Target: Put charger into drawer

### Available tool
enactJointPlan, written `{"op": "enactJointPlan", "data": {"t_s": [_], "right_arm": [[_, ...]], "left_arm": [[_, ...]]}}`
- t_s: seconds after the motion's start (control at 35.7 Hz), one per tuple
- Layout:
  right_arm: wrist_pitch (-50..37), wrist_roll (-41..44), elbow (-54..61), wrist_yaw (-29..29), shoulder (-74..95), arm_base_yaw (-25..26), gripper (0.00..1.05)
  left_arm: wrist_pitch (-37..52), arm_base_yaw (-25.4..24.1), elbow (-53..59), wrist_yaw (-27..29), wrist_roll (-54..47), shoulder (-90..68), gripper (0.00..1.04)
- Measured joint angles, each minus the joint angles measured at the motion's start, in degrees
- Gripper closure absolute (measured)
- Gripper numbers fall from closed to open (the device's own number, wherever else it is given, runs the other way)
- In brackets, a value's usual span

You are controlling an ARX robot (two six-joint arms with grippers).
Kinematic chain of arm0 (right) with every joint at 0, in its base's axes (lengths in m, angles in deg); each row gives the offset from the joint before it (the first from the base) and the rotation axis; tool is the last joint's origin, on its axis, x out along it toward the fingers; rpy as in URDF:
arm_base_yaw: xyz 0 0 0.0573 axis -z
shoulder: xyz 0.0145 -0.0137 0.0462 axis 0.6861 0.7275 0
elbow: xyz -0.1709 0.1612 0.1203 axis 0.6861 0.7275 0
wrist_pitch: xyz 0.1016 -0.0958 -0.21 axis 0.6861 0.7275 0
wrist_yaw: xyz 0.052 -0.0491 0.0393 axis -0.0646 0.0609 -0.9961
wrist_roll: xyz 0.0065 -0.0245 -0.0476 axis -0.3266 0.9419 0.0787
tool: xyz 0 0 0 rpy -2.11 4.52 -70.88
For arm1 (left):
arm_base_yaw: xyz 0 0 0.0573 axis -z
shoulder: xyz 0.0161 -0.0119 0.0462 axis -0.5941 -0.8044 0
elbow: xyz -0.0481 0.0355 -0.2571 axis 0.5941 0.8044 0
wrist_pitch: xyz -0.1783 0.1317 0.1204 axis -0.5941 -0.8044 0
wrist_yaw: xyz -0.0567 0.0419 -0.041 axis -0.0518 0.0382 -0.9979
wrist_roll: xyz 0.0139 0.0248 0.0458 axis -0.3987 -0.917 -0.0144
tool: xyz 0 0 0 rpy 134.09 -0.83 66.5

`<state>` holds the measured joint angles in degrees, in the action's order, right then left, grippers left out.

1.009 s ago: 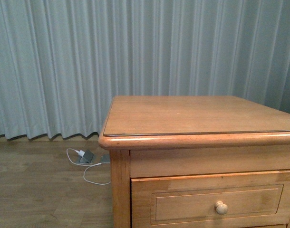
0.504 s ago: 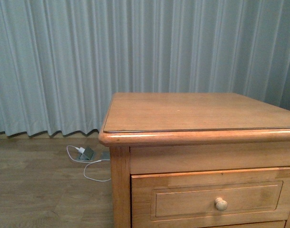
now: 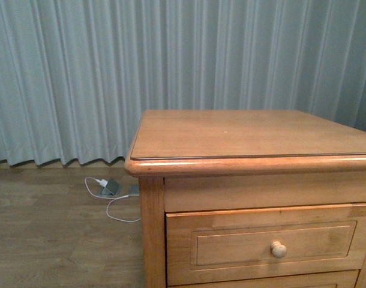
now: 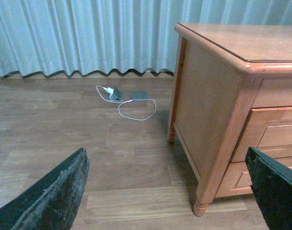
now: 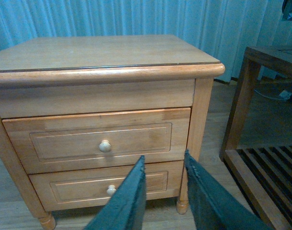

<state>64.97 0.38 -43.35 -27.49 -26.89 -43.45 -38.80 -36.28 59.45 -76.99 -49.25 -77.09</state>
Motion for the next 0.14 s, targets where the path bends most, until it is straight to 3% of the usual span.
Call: {"op": "enactJointPlan", "data": {"t_s": [0.14], "right_arm": [[0.0,0.0,0.0,0.0,0.0,0.0,0.46]], "left_arm": [[0.0,0.0,0.0,0.0,0.0,0.0,0.06]]}}
